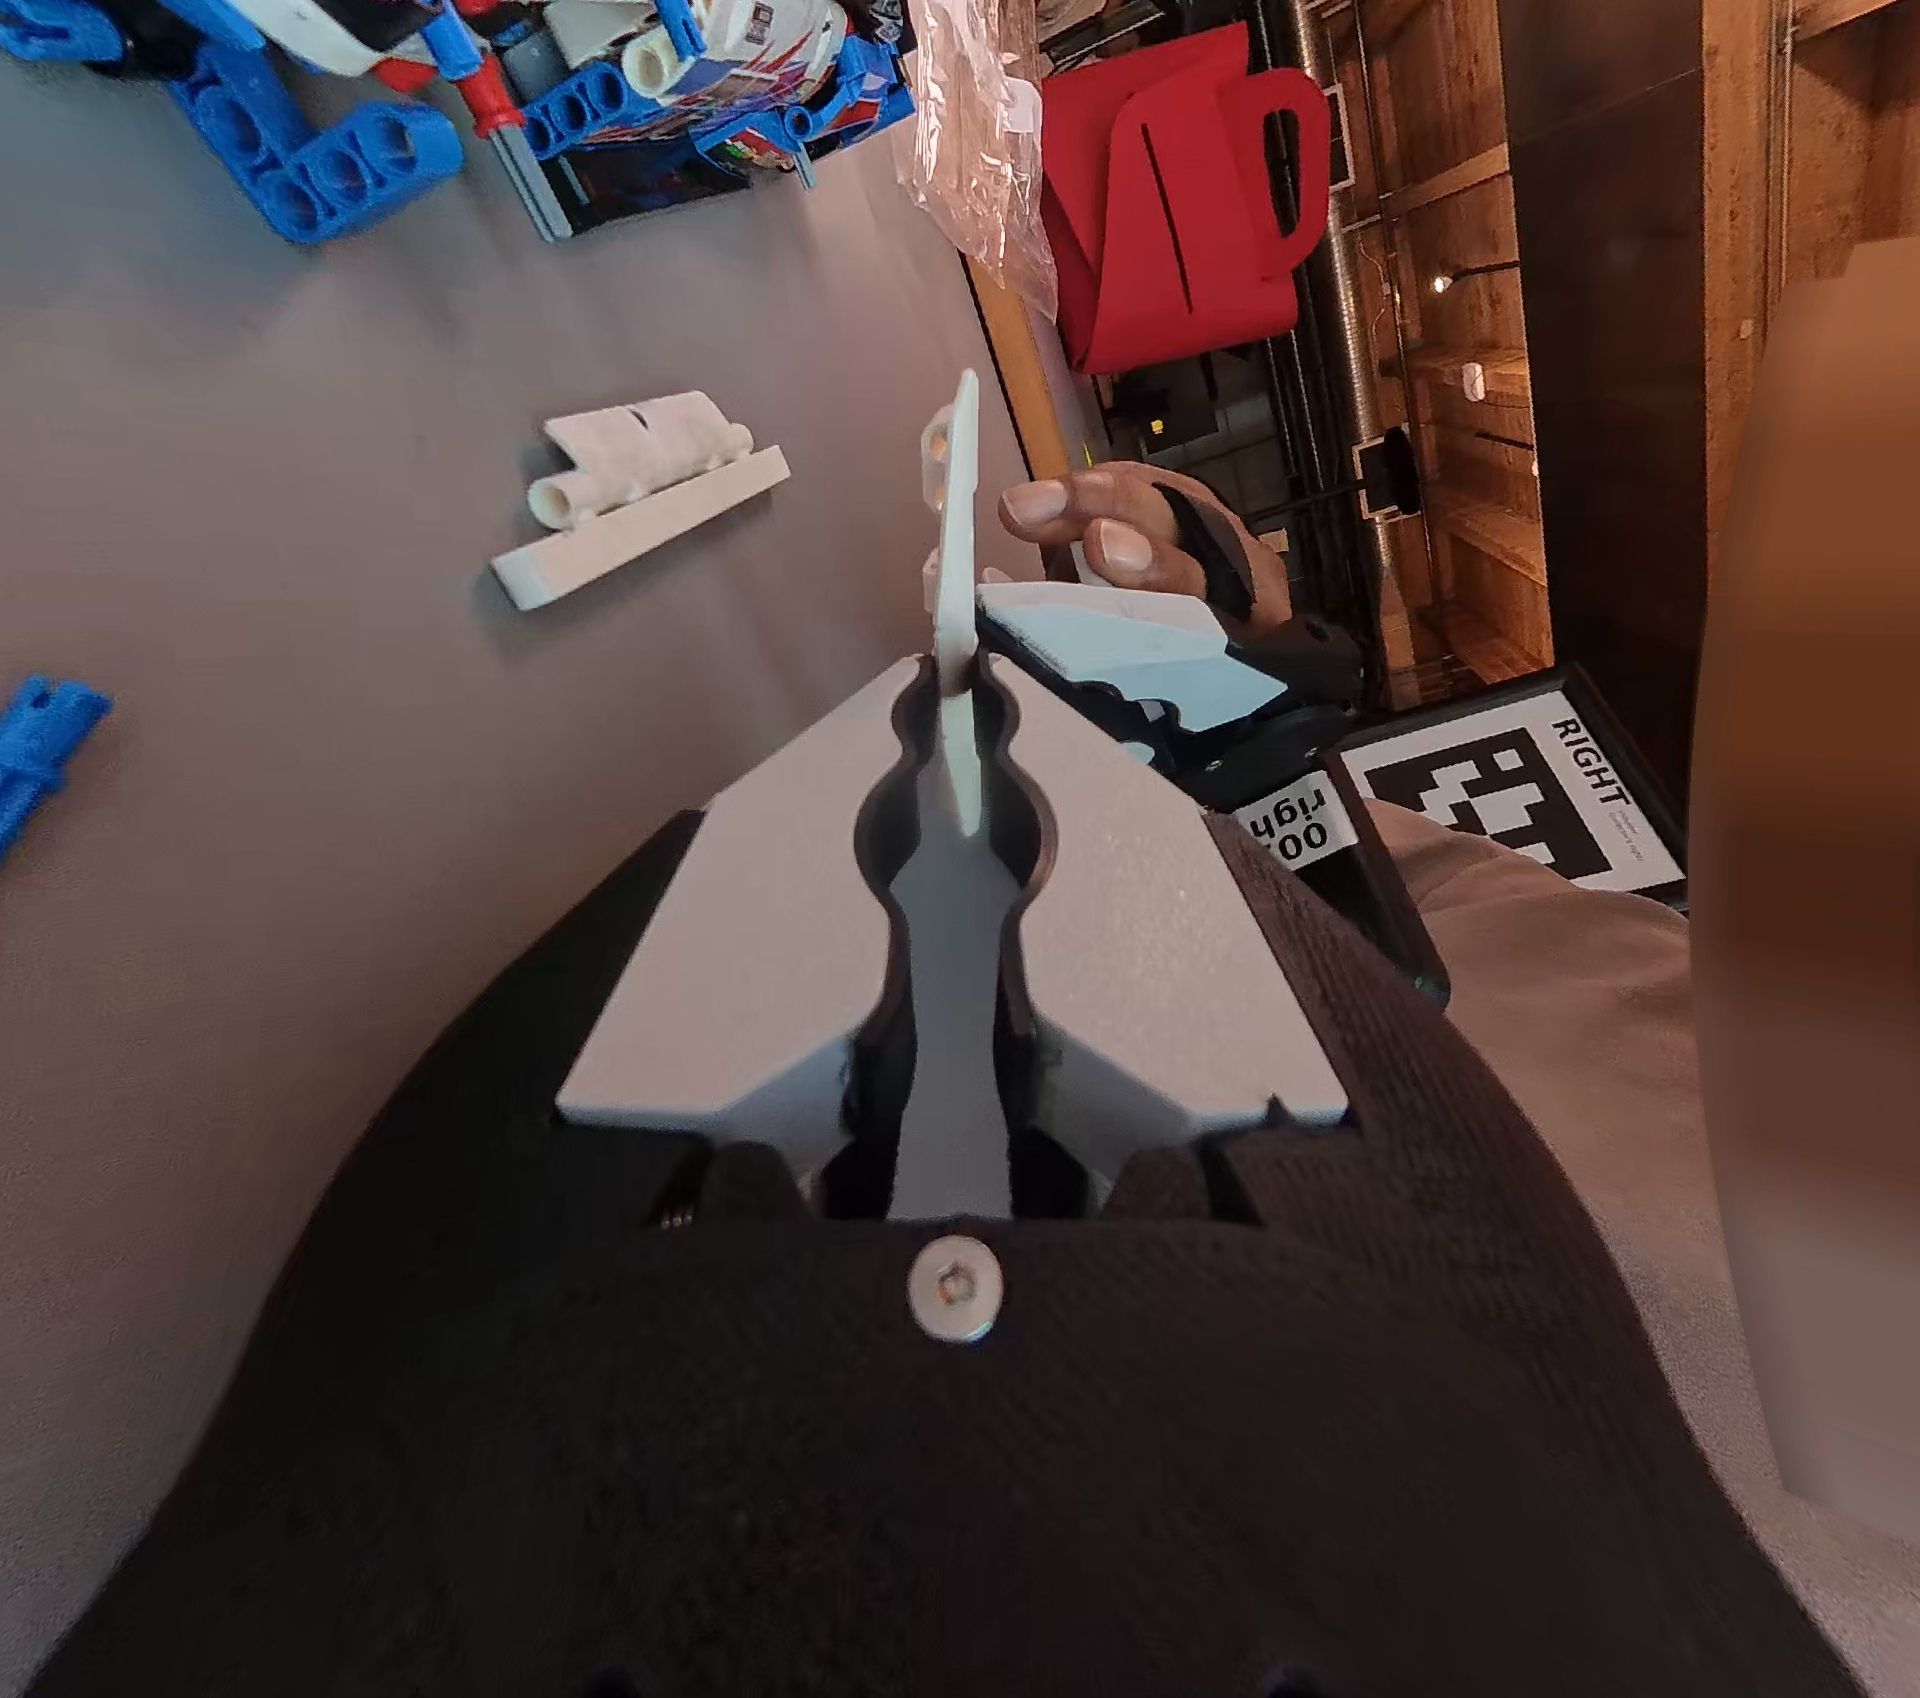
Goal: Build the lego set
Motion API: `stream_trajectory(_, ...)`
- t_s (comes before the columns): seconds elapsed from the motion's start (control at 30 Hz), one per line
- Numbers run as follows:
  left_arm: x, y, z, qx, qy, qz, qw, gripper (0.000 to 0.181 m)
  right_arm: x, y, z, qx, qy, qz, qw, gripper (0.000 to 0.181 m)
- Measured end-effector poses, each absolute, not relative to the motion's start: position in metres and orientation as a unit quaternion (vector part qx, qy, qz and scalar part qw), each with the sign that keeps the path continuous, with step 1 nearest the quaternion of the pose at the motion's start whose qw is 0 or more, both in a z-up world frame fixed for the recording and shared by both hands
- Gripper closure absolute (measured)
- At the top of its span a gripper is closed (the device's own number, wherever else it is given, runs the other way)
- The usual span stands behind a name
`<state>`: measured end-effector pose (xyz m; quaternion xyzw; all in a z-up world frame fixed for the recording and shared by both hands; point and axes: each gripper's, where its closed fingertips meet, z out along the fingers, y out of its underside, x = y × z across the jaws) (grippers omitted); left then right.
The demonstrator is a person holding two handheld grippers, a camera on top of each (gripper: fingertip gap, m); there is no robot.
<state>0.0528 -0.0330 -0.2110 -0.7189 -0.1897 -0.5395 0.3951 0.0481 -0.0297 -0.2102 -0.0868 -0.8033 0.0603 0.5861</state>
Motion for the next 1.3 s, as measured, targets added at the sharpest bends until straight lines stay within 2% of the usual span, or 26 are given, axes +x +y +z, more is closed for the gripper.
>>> stream_trajectory(0.1,0.052,-0.032,-0.214,-0.746,-0.164,-0.499,0.410,0.177,0.051,-0.027,-0.220,-0.148,-0.824,0.120,0.534,0.179)
stream_trajectory(0.27,0.039,-0.031,-0.209,-0.780,-0.114,-0.413,0.456,0.177,0.070,-0.024,-0.251,-0.287,-0.862,0.227,0.351,0.178)
stream_trajectory(0.37,0.033,-0.031,-0.208,-0.780,-0.115,-0.408,0.461,0.177,0.078,-0.025,-0.257,-0.344,-0.865,0.255,0.263,0.178)
stream_trajectory(0.47,0.033,-0.032,-0.209,-0.777,-0.118,-0.415,0.458,0.177,0.078,-0.022,-0.258,-0.384,-0.857,0.266,0.218,0.178)
stream_trajectory(0.77,0.034,-0.038,-0.207,-0.784,-0.097,-0.405,0.460,0.177,0.083,-0.016,-0.258,-0.412,-0.851,0.268,0.184,0.171)
stream_trajectory(1.13,0.035,-0.038,-0.207,-0.785,-0.096,-0.406,0.458,0.177,0.077,-0.019,-0.259,-0.405,-0.849,0.251,0.228,0.177)
stream_trajectory(1.3,0.038,-0.039,-0.210,-0.788,-0.088,-0.411,0.450,0.177,0.073,-0.020,-0.253,-0.433,-0.825,0.318,0.175,0.180)
